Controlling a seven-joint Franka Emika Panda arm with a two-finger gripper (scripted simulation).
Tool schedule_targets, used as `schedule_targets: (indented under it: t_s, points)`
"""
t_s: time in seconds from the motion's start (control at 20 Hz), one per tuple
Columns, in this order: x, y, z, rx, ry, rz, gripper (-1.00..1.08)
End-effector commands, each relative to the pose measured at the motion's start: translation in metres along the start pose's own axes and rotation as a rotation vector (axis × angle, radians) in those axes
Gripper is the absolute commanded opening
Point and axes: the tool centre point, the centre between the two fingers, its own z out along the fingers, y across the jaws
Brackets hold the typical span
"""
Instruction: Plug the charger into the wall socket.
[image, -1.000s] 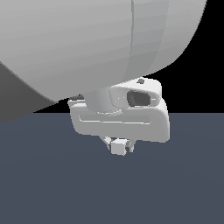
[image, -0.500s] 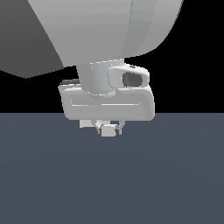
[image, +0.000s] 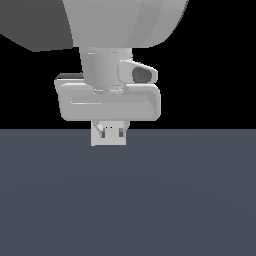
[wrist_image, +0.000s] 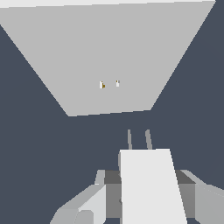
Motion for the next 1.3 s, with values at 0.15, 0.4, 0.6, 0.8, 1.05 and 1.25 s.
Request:
schedule_targets:
  t_s: [0.15, 0.4, 0.6, 0.8, 1.05, 1.25]
  points:
    - [0.007, -0.01, -0.006, 0.031, -0.003, -0.053, -1.0]
    - [0.009, -0.014, -0.009, 0.044, -0.005, -0.074, -1.0]
    - [0.009, -0.016, -0.009, 0.047, -0.006, -0.079, -1.0]
    - [0.009, -0.015, -0.009, 0.047, -0.006, -0.078, -1.0]
    - [0.013, -0.016, -0.007, 0.047, -0.006, -0.078, -1.0]
    - [0.023, -0.017, -0.002, 0.048, -0.006, -0.077, -1.0]
